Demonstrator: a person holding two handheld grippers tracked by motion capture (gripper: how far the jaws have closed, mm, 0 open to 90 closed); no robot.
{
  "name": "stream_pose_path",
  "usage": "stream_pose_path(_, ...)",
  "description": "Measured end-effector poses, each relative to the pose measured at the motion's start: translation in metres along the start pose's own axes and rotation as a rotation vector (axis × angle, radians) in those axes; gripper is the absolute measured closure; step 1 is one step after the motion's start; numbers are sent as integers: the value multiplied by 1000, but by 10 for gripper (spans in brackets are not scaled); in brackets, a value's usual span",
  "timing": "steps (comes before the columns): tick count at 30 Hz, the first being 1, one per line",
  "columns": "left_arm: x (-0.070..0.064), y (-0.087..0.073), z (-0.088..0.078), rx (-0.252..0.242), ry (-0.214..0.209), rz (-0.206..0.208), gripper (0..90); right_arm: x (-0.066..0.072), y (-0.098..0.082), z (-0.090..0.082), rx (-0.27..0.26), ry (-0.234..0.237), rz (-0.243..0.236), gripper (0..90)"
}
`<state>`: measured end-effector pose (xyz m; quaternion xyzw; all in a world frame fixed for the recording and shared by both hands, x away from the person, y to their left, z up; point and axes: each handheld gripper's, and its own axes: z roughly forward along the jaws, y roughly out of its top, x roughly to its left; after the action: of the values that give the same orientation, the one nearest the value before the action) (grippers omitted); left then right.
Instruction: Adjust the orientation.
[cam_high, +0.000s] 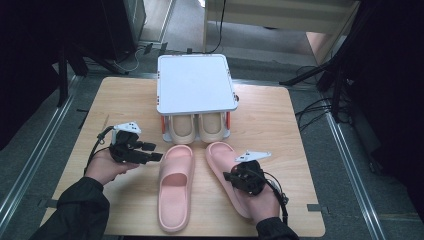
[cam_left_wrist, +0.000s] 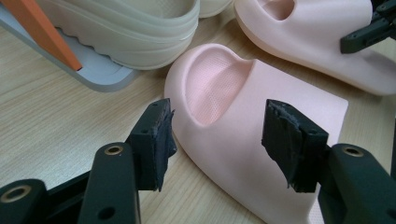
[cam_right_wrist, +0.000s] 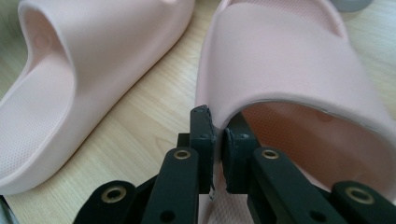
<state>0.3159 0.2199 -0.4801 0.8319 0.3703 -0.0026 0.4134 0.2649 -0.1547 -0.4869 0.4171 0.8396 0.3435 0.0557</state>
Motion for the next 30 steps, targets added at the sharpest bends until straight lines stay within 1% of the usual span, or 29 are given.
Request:
stream_pose_path(5,-1,0,1,-7,-4,6,434,13,-1,11,23,-28,-44,836)
stream_pose_path(8,-1,0,1,-5,-8,9,435,18,0,17,22,-32,-36,829)
stream_pose_path(12,-2,0,2,-7,-7,14,441,22,4,23,14,-21,-35,820)
stream_pose_path(15,-2,0,2,-4,-12,15,442,25,5,27,14,-6,-23,796)
stream_pose_path(17,-2,-1,2,-4,-11,13,442,25,6,29,13,11,-26,770)
stream_pose_path(18,-2,-1,2,-7,-7,15,447,24,6,29,6,30,-25,714)
stream_pose_path(19,-3,-1,1,-14,0,19,458,24,7,26,-2,45,-9,675)
stream_pose_path(20,-3,-1,0,-21,1,17,472,23,8,21,-13,62,2,656)
stream_pose_path(21,-3,-1,-1,-23,2,12,480,22,8,17,-21,80,8,645)
stream_pose_path(23,-3,-1,-2,-19,3,9,508,20,7,6,-36,93,10,648)
stream_pose_path(24,-3,-1,-2,-15,1,5,519,20,6,2,-40,99,10,665)
stream_pose_path(26,-4,-2,-2,-5,-1,1,559,15,4,-11,-57,113,2,741)
stream_pose_path(27,-5,-2,-3,-2,-1,5,575,13,3,-15,-62,111,0,787)
stream_pose_path(29,-6,-3,-3,1,-3,-1,631,4,1,-22,-69,92,-17,838)
stream_pose_path(30,-6,-4,-4,-1,-7,-4,663,-1,0,-25,-74,82,-16,857)
